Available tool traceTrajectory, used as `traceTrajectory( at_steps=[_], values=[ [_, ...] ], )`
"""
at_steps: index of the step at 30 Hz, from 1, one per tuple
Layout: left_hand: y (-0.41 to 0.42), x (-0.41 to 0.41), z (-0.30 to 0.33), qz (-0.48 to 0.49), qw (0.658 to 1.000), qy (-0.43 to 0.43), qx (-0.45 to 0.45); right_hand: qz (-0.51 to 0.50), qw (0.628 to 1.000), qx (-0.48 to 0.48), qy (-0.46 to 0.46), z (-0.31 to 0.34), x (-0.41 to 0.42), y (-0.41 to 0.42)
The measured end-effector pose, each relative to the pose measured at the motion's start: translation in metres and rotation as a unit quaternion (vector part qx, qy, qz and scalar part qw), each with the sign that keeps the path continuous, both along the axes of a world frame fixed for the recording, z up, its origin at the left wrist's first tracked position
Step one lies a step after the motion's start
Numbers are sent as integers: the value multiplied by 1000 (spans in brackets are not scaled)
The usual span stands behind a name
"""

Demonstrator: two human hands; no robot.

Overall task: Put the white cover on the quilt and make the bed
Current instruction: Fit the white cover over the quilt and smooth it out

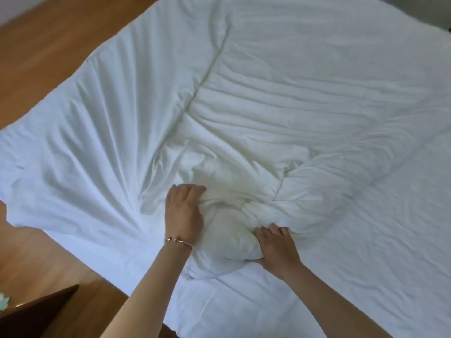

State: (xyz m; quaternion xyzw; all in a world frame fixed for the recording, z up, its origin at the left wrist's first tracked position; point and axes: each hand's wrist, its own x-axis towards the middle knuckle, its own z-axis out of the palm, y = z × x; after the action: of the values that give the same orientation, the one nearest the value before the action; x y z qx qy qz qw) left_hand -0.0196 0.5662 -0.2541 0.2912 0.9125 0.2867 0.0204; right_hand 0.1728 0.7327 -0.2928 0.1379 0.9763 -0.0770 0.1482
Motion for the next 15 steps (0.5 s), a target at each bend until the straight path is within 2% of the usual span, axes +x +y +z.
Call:
traceTrajectory(
  at_steps=[1,2,4,6,7,8,11,13,15],
  values=[
    [14,9,6,-72,997,-20,1,15,1000,2,-13,3,5,-1],
    [25,14,9,-111,991,-53,-49,21,1000,-3,-23,8,7,0],
    [37,12,12,-104,965,-125,-203,3,1000,-29,-6,29,-3,10],
    [37,3,9,-59,944,-174,-274,-27,995,-28,92,46,-20,24],
    [34,2,10,-30,944,-199,-260,-28,991,-8,132,51,-30,32],
    [31,1,10,3,946,-229,-228,-19,993,-3,120,54,-41,39],
    [24,8,10,86,940,-303,-129,21,998,-40,-53,54,-64,39],
    [24,15,10,120,932,-327,-101,15,995,-40,-94,46,-68,27],
    [22,24,9,144,929,-333,-75,-19,996,-38,-75,35,-54,13]
  ],
)
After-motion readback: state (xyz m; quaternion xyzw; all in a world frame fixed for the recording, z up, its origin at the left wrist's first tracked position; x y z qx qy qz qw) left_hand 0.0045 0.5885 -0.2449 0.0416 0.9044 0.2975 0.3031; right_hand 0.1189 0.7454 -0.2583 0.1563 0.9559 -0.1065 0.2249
